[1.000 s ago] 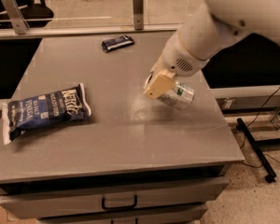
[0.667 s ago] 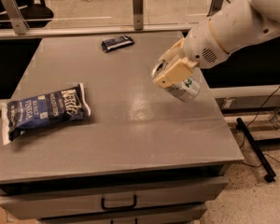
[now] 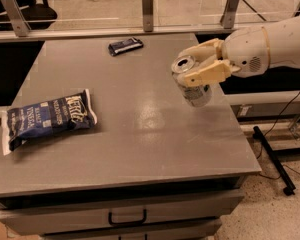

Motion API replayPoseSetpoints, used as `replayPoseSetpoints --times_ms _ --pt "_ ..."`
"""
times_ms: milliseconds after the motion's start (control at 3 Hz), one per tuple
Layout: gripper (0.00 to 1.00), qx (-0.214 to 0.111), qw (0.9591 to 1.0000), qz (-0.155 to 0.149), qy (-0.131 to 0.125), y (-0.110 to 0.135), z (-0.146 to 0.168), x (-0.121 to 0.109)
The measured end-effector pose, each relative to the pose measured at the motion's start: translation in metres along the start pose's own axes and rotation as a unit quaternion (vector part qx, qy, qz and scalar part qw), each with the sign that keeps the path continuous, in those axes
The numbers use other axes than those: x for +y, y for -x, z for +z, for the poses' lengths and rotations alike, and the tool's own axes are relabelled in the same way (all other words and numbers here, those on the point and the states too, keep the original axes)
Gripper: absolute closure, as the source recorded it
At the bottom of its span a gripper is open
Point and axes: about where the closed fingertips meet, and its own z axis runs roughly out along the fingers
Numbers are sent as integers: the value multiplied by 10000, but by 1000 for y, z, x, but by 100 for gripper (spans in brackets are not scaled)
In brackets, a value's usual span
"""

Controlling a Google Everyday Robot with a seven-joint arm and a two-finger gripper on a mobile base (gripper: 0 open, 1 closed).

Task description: Place 7up can upright

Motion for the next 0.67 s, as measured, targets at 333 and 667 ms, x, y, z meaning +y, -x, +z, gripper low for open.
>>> replayPoseSetpoints --times_ms 333,667 --pt "100 -916 9957 24 132 2 -16 2" --pt "100 -1561 9874 94 233 -5 -24 2"
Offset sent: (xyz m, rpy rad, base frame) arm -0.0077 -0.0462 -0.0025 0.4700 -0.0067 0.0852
